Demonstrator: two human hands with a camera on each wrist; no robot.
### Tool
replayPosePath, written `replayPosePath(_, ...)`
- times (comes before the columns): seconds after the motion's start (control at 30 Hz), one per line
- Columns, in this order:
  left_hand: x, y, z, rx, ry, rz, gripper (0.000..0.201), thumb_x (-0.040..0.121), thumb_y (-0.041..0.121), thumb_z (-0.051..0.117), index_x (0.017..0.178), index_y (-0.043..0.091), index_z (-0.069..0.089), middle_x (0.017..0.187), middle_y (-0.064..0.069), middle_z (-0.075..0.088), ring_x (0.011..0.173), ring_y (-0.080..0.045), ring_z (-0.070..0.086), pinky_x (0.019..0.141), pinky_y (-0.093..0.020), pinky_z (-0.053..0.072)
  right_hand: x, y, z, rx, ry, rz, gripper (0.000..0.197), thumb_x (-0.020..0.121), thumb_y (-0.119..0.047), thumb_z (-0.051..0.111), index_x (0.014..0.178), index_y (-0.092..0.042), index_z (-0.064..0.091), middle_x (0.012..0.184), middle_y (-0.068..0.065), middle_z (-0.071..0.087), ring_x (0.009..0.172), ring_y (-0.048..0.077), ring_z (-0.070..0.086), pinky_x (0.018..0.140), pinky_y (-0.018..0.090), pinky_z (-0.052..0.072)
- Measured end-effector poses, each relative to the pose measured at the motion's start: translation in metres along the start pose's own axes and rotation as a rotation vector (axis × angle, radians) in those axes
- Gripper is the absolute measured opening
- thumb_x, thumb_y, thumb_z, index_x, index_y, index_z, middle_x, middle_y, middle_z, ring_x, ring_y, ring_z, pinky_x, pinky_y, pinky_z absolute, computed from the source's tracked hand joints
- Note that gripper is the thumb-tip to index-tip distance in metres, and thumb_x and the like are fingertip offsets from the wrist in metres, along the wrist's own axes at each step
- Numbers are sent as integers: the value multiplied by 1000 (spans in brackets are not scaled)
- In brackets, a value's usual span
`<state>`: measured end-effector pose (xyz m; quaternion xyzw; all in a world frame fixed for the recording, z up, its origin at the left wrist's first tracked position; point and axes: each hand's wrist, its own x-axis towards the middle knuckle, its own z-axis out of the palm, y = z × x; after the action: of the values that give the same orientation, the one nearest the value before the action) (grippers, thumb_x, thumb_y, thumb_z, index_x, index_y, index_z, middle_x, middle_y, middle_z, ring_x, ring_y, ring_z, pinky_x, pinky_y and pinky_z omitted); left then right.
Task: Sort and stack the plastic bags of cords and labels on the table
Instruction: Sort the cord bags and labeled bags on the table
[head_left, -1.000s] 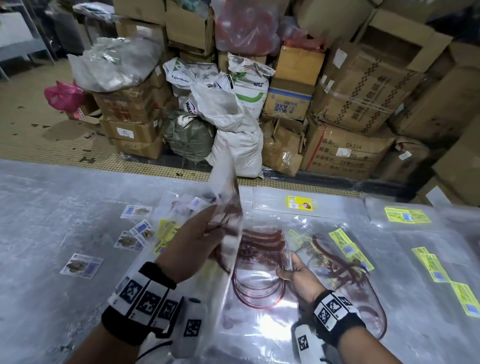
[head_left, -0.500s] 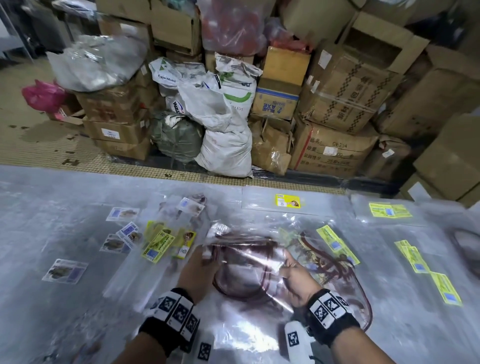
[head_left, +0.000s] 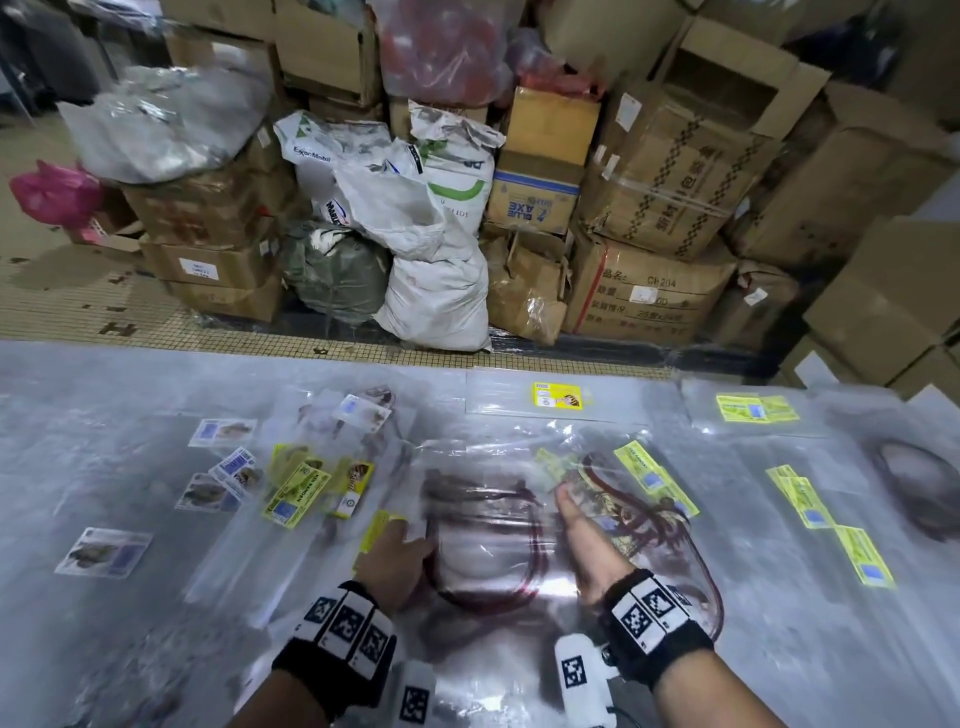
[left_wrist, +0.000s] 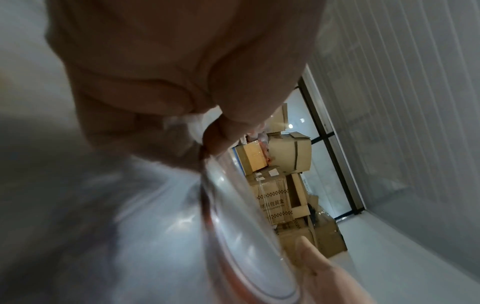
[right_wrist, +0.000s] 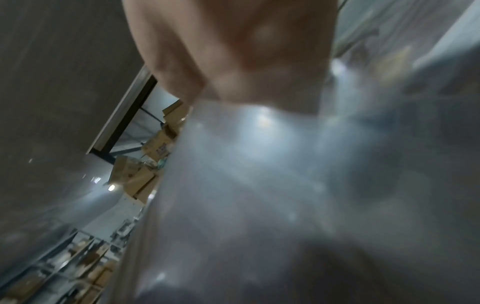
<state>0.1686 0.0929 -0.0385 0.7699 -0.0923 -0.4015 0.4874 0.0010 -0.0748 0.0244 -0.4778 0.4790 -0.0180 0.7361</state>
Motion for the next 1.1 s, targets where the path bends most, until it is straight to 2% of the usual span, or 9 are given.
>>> replayPosePath(0.1,-3,2,1,-70,-25,-20,56,48,44,73,93,13,64,83,-10,70,80,-34,65,77,-46,52,-3,3,-5,-114,-14,-97,24,97,-20,61,119,-10,59,116,5,64,106,24,58,100,41,42)
replayPosePath(0.2,-16,15,2,-294,-173,-34,46,69,35,79,100,3,71,99,-20,73,90,-38,69,81,-51,54,0,11,-10,-42,26,-192,29,90,8,59,112,-11,61,107,11,72,99,26,66,93,36,50)
replayPosePath(0.3,-22,17,5,-383,-204,14,38,75,27,74,110,16,70,102,-12,74,82,-29,64,58,-32,49,-7,8,-12,12,-5,-273,41,93,9,56,127,-15,56,118,8,70,101,24,66,99,36,50)
replayPosePath(0.43,-30,10,28,-469,-184,64,38,82,-5,64,118,5,62,108,-24,70,93,-35,69,84,-46,55,-4,11,-26,-226,-31,-213,31,98,-10,59,122,-23,45,103,-7,62,85,3,61,67,6,47)
replayPosePath(0.53,-32,4,44,-518,-176,44,44,89,-18,47,128,1,54,109,-28,68,79,-29,72,66,-36,61,2,11,-45,-339,-16,-161,48,87,-38,73,129,-20,58,121,-2,67,103,15,65,86,29,54)
replayPosePath(0.67,-33,-2,53,-528,-145,64,50,90,-16,46,136,4,49,110,-24,69,85,-27,72,64,-30,60,5,0,-89,-76,220,-268,20,93,-4,63,110,-15,66,93,15,70,69,28,63,59,39,52)
replayPosePath(0.8,-22,-12,56,-575,-112,29,63,90,-15,48,148,5,33,117,-24,67,90,-29,71,68,-31,60,18,5,-138,-469,648,-392,18,85,-10,72,92,-27,68,96,4,73,97,34,69,88,48,56)
replayPosePath(0.93,-14,-21,57,-589,-84,16,61,90,-17,45,146,5,38,119,-26,65,98,-35,66,78,-35,59,16,12,-146,-985,640,-192,59,77,-48,76,130,-31,56,135,6,48,128,33,42,108,48,38)
replayPosePath(1.1,-14,-22,58,-618,-104,9,54,89,-18,44,139,1,45,122,-28,63,113,-43,60,86,-41,55,19,18,-138,-974,671,-268,65,79,-38,75,138,-36,48,138,4,48,129,31,36,106,45,31)
